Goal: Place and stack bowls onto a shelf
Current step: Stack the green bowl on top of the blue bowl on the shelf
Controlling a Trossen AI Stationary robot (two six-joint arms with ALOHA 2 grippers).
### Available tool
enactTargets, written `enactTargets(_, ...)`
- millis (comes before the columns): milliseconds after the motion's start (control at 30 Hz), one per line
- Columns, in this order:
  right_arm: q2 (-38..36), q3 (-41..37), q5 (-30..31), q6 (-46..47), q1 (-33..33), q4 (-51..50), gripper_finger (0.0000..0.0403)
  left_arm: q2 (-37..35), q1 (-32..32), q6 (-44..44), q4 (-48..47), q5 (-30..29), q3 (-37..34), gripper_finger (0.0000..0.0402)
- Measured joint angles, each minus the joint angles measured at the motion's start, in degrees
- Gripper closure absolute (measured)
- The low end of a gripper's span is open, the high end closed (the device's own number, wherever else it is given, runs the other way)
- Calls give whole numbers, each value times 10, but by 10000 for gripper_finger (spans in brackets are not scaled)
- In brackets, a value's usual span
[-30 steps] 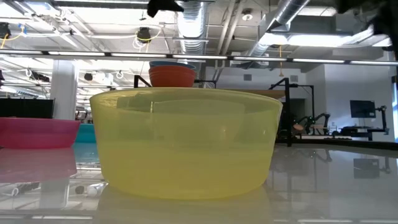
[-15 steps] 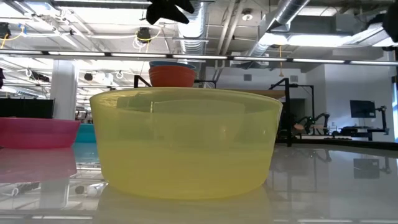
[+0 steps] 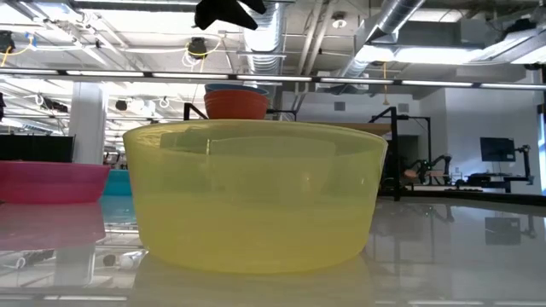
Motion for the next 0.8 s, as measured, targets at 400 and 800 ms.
enactTargets(400, -18, 22, 53, 58, -40, -22, 369, 0, -15, -26, 7, 0, 0, 228)
enactTargets(800, -39, 186, 251, -25, -179, -214, 373, 32, -22, -43, 94, 45, 1, 228)
